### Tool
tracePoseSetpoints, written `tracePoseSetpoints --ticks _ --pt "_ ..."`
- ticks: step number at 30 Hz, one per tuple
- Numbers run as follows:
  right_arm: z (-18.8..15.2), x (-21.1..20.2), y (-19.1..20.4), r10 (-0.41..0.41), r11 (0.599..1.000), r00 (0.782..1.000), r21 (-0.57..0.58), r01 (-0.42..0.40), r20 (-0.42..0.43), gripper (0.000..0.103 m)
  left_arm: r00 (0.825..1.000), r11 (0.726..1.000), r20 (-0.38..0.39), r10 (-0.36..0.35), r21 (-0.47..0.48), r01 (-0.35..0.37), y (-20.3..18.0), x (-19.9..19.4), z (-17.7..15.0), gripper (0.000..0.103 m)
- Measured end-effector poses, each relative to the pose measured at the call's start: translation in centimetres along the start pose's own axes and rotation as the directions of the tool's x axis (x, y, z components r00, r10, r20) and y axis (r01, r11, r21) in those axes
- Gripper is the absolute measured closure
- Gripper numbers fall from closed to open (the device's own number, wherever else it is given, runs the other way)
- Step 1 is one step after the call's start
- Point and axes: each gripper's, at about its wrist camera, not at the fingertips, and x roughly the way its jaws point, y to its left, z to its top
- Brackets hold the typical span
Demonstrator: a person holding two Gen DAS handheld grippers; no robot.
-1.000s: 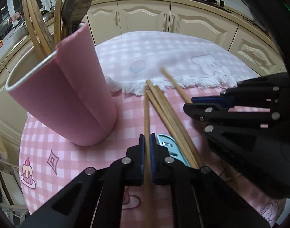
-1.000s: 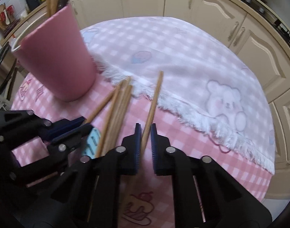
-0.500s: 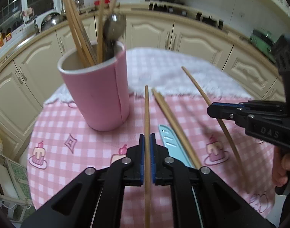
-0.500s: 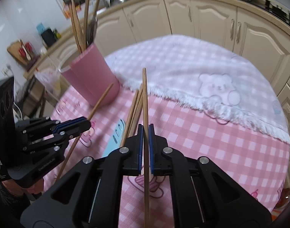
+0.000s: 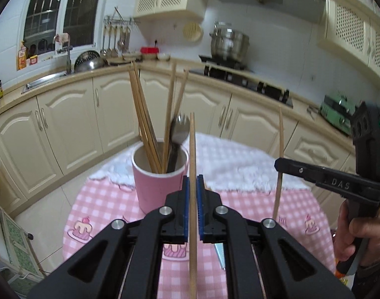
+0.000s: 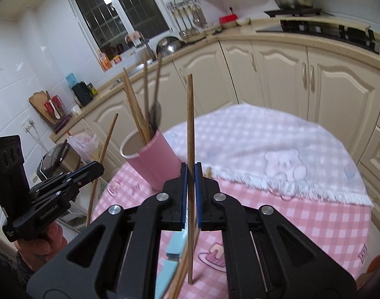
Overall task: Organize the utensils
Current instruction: 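Carry both held chopsticks up and over the pink cup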
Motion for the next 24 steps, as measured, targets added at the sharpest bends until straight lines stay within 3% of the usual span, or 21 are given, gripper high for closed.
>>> tracePoseSetpoints --ticks 12,24 --pt "3.7 -2.7 3.6 0.055 0.996 0.992 -0.078 -0.047 0.111 0.097 0.990 0.999 0.139 -0.003 -0.036 0.008 1.2 -3.6 4.0 0.098" --pt "10.1 -4.8 7.8 0.111 0.981 0.965 -0.181 -0.068 0.238 0.097 0.952 0.998 0.305 0.007 -0.058 0.012 2.5 -6.1 10.1 0.098"
